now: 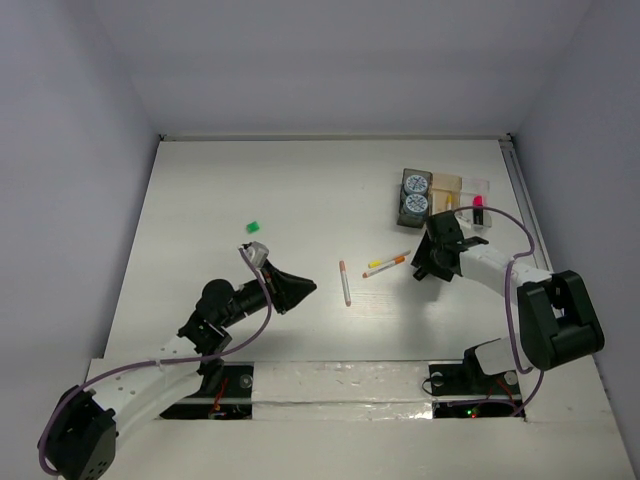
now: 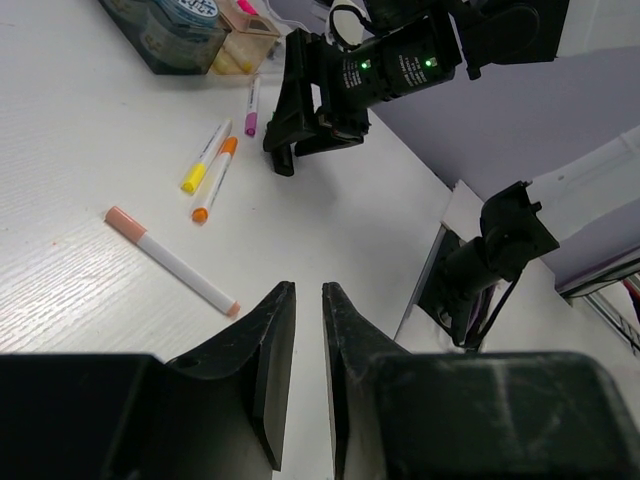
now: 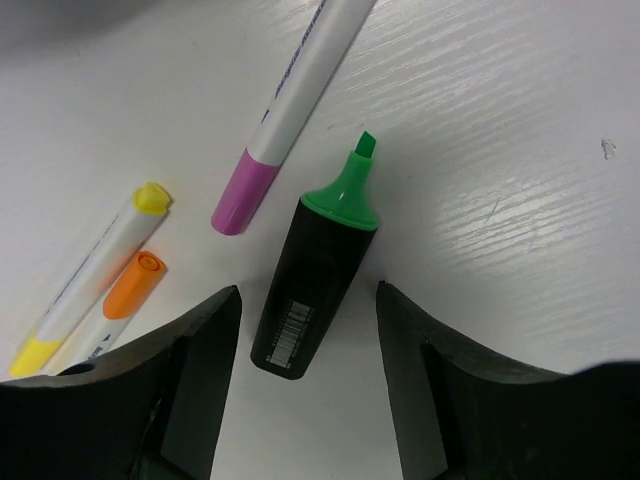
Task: Sort the stationery into containers
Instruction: Pick up the pen from the center of the board.
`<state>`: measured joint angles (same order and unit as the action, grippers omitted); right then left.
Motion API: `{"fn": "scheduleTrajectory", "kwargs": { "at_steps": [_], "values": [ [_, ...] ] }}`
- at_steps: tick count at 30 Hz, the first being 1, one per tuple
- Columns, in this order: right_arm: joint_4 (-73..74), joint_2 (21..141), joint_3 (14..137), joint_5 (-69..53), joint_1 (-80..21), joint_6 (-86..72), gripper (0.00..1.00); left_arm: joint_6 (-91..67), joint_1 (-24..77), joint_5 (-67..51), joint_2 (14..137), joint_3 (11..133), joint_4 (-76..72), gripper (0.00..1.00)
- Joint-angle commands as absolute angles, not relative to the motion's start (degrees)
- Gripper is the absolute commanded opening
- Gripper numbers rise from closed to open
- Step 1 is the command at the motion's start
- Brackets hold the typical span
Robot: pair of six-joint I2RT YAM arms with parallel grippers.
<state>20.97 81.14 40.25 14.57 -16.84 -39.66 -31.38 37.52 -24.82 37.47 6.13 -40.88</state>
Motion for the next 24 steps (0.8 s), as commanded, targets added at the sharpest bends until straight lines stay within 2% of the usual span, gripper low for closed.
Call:
{"fn": "scheduleTrajectory", "kwargs": {
  "at_steps": [1, 4, 7, 8, 14, 19, 21, 24],
  "values": [
    [22.15, 81.56, 40.25, 14.41, -16.44, -38.76, 0.64, -31.29, 37.79, -25.14, 37.44, 7.47, -43.33, 0.14],
    [22.24, 82.53, 40.61, 13.97, -16.44, -38.41, 0.62, -31.03, 37.79, -23.82, 36.04, 7.29, -42.37, 0.15],
    [22.23, 81.92, 40.43, 14.5, -16.44, -38.58, 0.44, -30.59, 37.79, -22.59, 35.68, 7.47, -41.31, 0.15],
    [23.02, 81.57, 40.6, 14.94, -16.44, -39.19, 0.34, -30.15, 37.79, -22.67, 35.86, 7.56, -41.22, 0.15],
    [25.75, 77.88, 40.52, 15.91, -16.44, -39.29, 0.13, -30.23, 37.79, -21.8, 39.46, 8.61, -40.34, 0.11],
    [27.77, 70.95, 39.9, 14.69, -16.44, -37.53, 0.06, -34.45, 37.79, -18.2, 39.99, 8.17, -40.43, 0.0],
    [28.12, 68.39, 39.82, 13.36, -16.44, -35.86, 0.01, -34.63, 37.79, -16.97, 39.9, 8.43, -38.68, 0.0],
    [27.95, 63.03, 39.9, 12.4, -18.28, -34.63, 0.0, -33.31, 37.79, -19.06, 38.5, 7.3, -41.48, 0.0]
  ]
}}
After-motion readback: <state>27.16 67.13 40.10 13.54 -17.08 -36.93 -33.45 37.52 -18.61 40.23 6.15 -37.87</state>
